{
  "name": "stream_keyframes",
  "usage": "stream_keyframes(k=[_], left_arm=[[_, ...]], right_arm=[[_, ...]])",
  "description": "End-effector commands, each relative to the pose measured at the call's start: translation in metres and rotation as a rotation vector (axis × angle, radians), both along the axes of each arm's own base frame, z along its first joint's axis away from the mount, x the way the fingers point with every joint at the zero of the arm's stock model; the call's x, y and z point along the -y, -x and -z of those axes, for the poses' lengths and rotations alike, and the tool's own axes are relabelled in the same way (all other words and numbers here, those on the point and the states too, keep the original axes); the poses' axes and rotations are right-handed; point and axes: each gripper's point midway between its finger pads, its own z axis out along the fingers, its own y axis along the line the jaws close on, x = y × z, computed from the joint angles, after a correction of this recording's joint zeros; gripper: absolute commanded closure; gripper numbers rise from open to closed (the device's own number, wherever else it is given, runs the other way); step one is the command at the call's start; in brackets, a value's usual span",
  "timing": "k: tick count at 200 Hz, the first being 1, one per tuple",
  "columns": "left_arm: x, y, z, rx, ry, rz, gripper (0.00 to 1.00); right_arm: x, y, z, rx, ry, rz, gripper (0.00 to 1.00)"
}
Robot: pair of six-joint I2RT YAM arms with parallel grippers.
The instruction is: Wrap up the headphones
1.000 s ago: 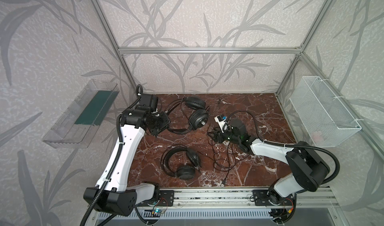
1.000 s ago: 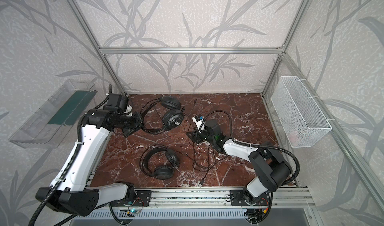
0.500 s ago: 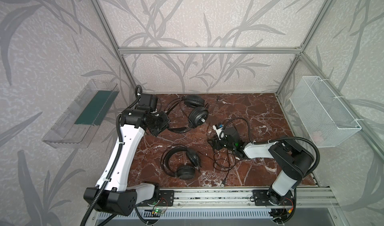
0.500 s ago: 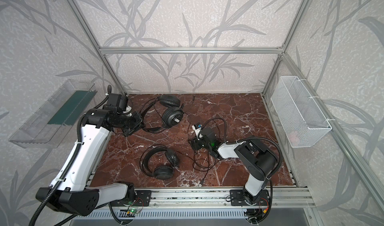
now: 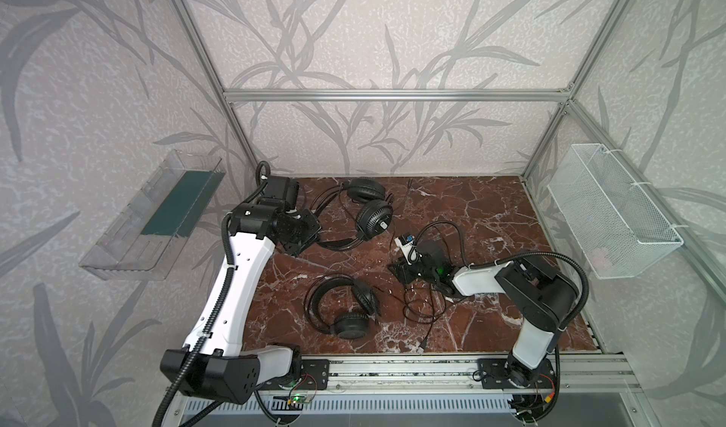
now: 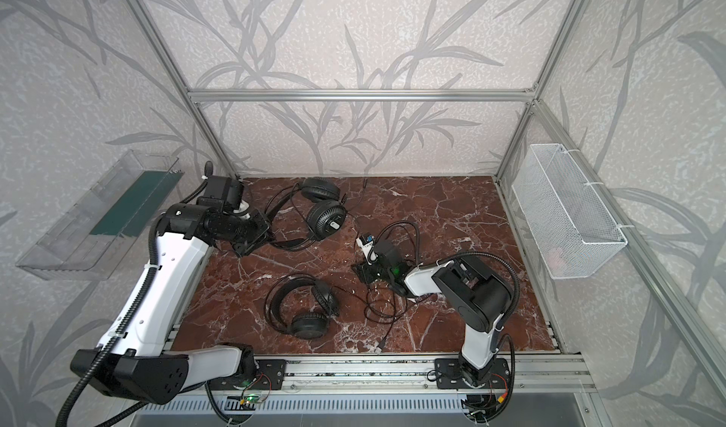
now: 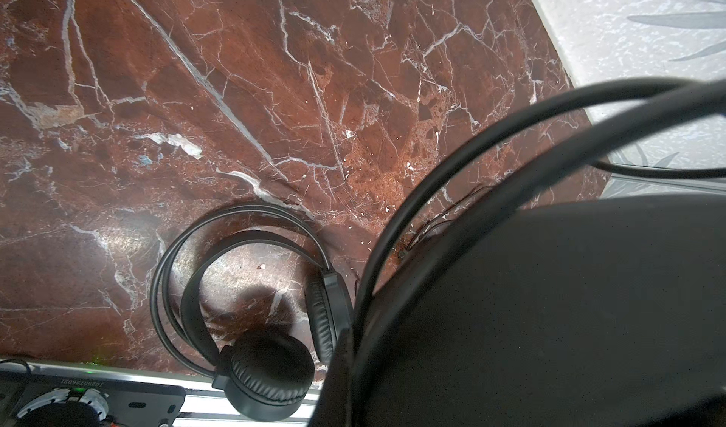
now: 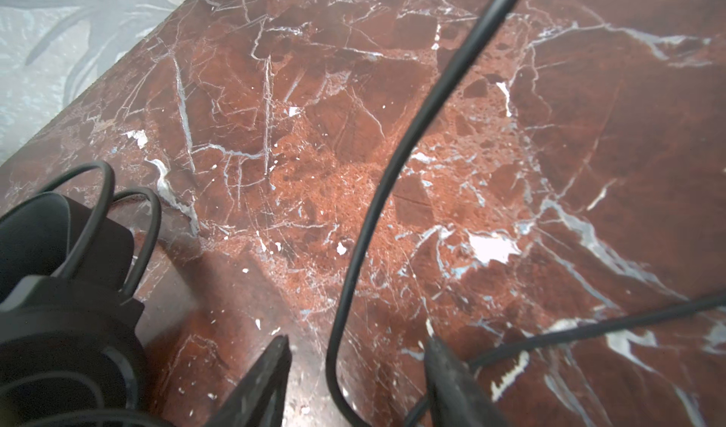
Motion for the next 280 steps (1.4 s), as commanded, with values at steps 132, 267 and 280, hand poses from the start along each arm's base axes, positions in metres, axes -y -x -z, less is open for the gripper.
stream_keyframes(k=[132, 267, 280], left_arm=[[0.002, -0.008, -0.027, 0.083, 0.051, -0.027, 1.0], [-0.002, -0.006, -0.023, 0.079, 0.049, -0.048, 1.0], [-0.003, -0.007, -0.023, 0.078, 0.048, -0.05, 1.0]], right_arm=[[-0.01, 0.005, 0.012, -0.011, 0.037, -0.046, 0.74], [-0.016, 0.018, 0.013, -0.003, 0.075, -0.088, 0.98], [-0.019, 0.023, 0.01, 0.013, 0.094, -0.105, 1.0]])
